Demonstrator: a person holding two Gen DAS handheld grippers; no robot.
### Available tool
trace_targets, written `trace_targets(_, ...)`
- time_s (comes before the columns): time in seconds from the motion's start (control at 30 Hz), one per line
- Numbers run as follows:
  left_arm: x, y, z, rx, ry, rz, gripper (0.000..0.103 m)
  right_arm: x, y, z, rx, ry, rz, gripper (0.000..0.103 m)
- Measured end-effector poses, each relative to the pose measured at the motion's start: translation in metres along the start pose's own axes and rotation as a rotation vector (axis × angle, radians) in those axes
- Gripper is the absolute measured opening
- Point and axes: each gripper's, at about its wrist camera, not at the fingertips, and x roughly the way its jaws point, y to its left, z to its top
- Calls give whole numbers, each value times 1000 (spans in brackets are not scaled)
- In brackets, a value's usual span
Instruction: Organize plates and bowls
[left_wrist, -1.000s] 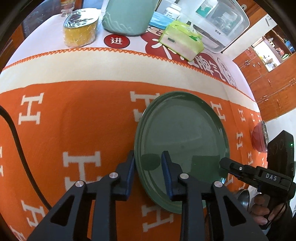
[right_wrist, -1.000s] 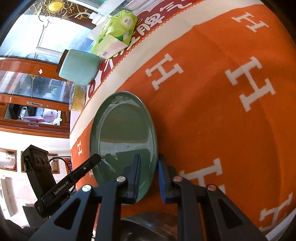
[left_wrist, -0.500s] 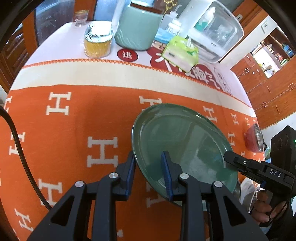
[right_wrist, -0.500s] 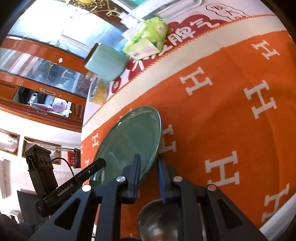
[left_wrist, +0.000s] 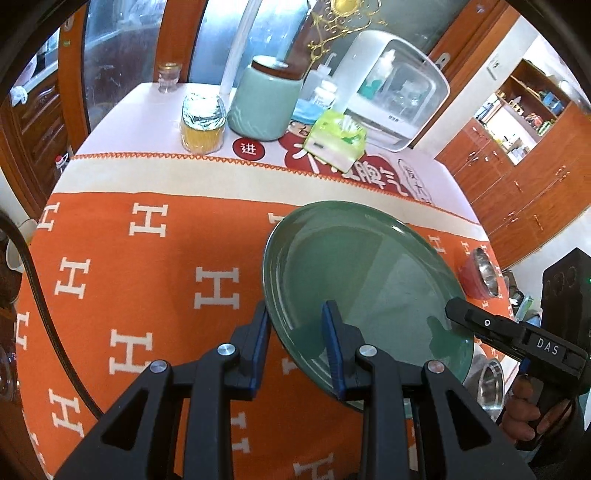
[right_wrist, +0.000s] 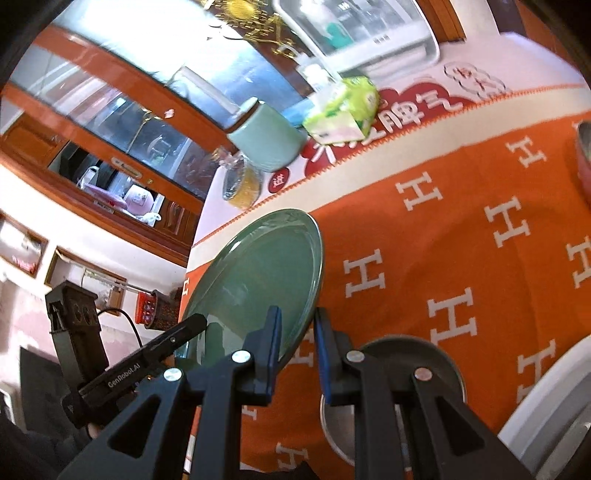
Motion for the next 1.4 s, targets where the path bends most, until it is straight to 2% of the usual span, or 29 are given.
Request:
trace_targets(0.37, -36, -15, -33, 65, -26, -44, 26, -41, 19, -47, -104, -92, -73, 18)
trace_targets(0.93, -69, -66, -75, 182, -43, -70, 26, -92, -4, -108, -61, -146, -83, 18)
trace_targets(1.23, -69, -92, -106, 158, -12, -39, 26, -111, -27, -127, -57, -99, -69, 18)
trace_targets(1.4, -67, -102, -129, 131, 15, -16, 26, -119, -43, -140, -57, -44, -61, 18)
